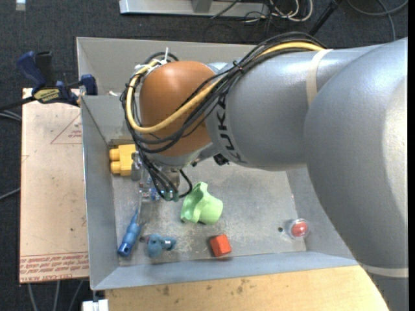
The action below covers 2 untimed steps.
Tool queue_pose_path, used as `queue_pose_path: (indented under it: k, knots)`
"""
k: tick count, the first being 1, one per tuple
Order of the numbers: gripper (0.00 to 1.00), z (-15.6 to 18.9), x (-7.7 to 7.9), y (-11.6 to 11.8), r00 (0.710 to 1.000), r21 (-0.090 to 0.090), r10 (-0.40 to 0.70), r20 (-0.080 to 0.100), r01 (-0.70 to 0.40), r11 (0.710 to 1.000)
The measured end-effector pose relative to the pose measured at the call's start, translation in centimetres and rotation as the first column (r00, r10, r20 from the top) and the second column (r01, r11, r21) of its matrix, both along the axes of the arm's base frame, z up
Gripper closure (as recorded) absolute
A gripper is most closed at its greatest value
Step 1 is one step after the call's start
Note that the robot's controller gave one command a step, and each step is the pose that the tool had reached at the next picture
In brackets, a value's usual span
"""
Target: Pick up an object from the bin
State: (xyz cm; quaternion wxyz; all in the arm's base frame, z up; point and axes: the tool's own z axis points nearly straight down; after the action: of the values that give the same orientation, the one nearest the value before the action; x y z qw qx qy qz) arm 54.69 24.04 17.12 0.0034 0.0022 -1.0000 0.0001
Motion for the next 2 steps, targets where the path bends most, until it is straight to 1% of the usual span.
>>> queue_pose_path:
  k: [1, 2]
  knots:
    - [0.0, -10.43, -3.27, -1.39, 0.993, -0.003, -0.116, -0.001, 0.116, 0.993]
    - [1.0, -10.03, -3.03, -1.35, 0.993, 0.0, -0.117, 0.005, 0.117, 0.993]
